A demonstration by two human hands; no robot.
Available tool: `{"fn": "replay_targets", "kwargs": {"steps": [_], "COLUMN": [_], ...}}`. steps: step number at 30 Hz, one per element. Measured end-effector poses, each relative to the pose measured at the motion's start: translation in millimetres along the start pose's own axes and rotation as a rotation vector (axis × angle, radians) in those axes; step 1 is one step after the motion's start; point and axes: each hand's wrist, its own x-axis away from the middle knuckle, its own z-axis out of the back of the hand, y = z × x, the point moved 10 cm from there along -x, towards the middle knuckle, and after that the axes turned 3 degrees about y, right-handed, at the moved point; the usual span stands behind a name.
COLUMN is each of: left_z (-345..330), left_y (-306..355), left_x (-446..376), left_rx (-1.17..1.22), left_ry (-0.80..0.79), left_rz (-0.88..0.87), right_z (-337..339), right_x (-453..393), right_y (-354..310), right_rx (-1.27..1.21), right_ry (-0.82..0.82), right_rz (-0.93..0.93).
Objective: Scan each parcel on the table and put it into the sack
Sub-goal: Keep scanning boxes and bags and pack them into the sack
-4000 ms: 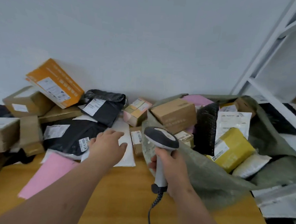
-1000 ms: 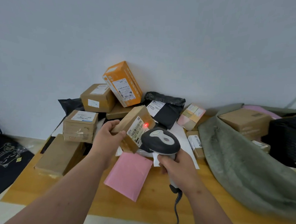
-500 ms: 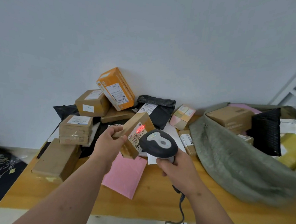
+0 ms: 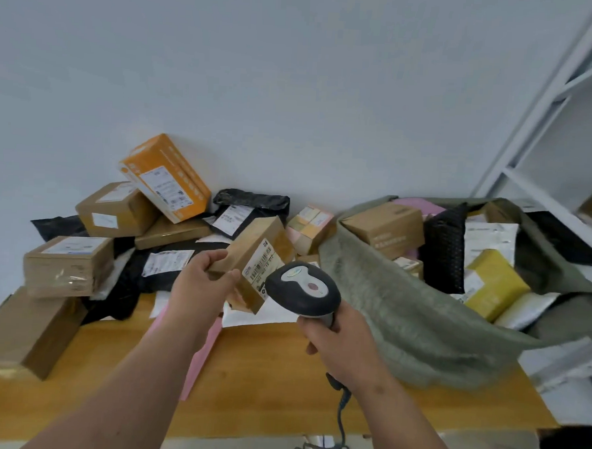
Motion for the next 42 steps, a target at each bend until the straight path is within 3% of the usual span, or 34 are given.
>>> {"fn": "replay_targets", "kwargs": {"steps": [7, 14, 25, 33, 42], "left_z": [-69, -137, -254, -324, -372], "left_y": [48, 99, 139, 143, 118], "left_x": [30, 51, 48, 32, 20], "left_rx": [-0.176, -0.151, -0.198, -0.296, -0.444], "left_ry": [0.044, 0.013, -0.206, -0.383, -0.398], "left_rz": [-0.199, -0.359, -0.545, -0.580, -0.611], "right_z": [84, 155, 209, 235, 272], "right_x": [7, 10, -7, -26, -41], "right_y": [36, 66, 88, 96, 101], "right_rx": [-0.089, -0.163, -0.216, -0.253, -0.199], "right_ry": [0.137, 0.337, 0.477, 0.589, 0.606], "right_rz": [-0.058, -0.109, -0.158, -0.161, -0.140]}}
